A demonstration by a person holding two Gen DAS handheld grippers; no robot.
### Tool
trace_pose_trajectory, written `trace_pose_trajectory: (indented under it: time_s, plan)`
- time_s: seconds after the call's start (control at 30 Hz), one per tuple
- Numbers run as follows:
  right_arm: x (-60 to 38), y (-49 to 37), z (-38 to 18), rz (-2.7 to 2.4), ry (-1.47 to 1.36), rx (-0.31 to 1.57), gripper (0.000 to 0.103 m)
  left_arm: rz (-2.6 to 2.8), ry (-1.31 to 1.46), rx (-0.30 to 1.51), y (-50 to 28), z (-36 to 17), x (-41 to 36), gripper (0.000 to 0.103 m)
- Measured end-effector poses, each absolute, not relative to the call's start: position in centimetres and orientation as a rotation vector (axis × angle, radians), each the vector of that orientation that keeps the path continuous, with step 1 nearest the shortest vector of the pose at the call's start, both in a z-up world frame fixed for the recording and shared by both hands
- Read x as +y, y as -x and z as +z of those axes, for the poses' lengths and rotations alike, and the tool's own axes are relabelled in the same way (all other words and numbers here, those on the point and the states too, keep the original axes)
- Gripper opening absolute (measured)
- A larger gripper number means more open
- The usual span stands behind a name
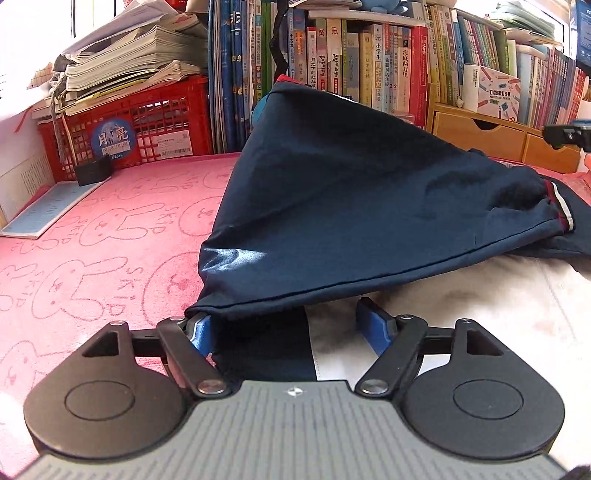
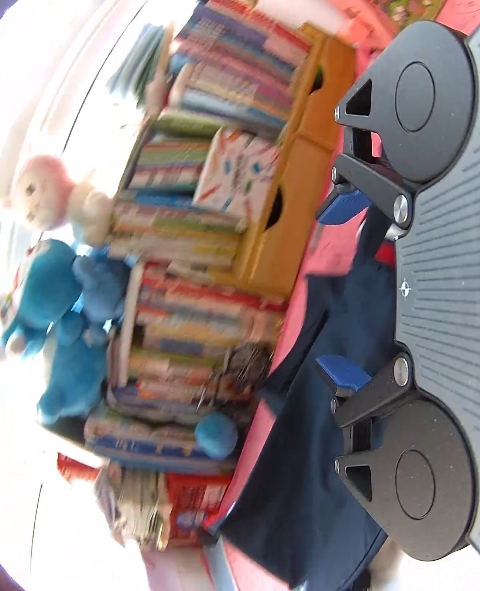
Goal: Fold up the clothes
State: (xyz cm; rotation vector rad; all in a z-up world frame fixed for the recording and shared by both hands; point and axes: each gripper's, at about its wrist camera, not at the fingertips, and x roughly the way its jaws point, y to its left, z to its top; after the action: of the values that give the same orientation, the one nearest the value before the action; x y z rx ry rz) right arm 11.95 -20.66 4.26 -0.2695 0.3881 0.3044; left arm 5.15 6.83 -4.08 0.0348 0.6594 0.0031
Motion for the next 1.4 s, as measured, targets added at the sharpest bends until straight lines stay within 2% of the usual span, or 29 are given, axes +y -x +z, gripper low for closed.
trace_pose_trajectory:
  time_s: [0.13, 0.23, 0.3, 0.4, 0.47, 0.57, 0.73, 0.87, 1.07, 1.3, 1.33, 1.37, 1.4]
  plan:
    - [-9.9, -13.2, 5.0, 0.599, 0.363, 0.388, 0.087, -0.012, -0.023, 0.666, -5.2, -4.1, 7.0, 0.082]
    - [-1.4, -16.0, 3.7, 0.675, 0.488, 0.427, 0.087, -0.020, -0.025, 0.670, -5.2, -4.1, 6.9, 0.085]
    - [2.5, -19.0, 3.1, 0.596, 0.605, 0.401, 0.085, -0.023, -0.023, 0.672, -5.2, -4.1, 6.9, 0.086]
    - [3.3, -23.4, 4.7, 0.320, 0.488, 0.382, 0.084, -0.033, -0.028, 0.673, -5.2, -4.2, 6.8, 0.090]
    - [1.9, -23.6, 6.0, 0.216, 0.351, 0.337, 0.086, -0.040, -0.028, 0.677, -5.2, -4.2, 6.8, 0.091]
    - [-1.8, -21.7, 6.2, 0.292, 0.329, 0.353, 0.097, -0.044, -0.023, 0.678, -5.2, -4.2, 6.9, 0.091]
    - [-8.2, -17.6, 5.4, 0.360, 0.366, 0.385, 0.097, -0.054, -0.009, 0.677, -5.2, -4.1, 7.2, 0.093]
    - [-14.4, -15.1, 3.2, 0.293, 0.344, 0.470, 0.103, -0.040, -0.012, 0.683, -4.9, -3.9, 7.3, 0.095]
    - [-22.9, -14.6, -0.7, 0.142, 0.098, 0.657, 0.103, -0.019, -0.017, 0.692, -4.5, -3.6, 7.4, 0.096]
    - [-26.0, -16.2, -3.1, 0.109, -0.179, 0.709, 0.103, 0.096, 0.027, 0.637, -2.3, -1.8, 10.9, 0.096]
    - [-26.2, -16.6, -3.4, 0.099, -0.208, 0.715, 0.097, 0.136, 0.009, 0.653, -2.2, -1.8, 11.3, 0.096]
    - [-26.3, -17.2, -3.7, 0.125, -0.263, 0.732, 0.073, 0.139, 0.004, 0.665, -2.0, -1.8, 11.5, 0.096]
    - [-26.1, -17.7, -3.4, 0.156, -0.292, 0.726, 0.040, 0.141, 0.000, 0.677, -1.8, -1.8, 11.7, 0.096]
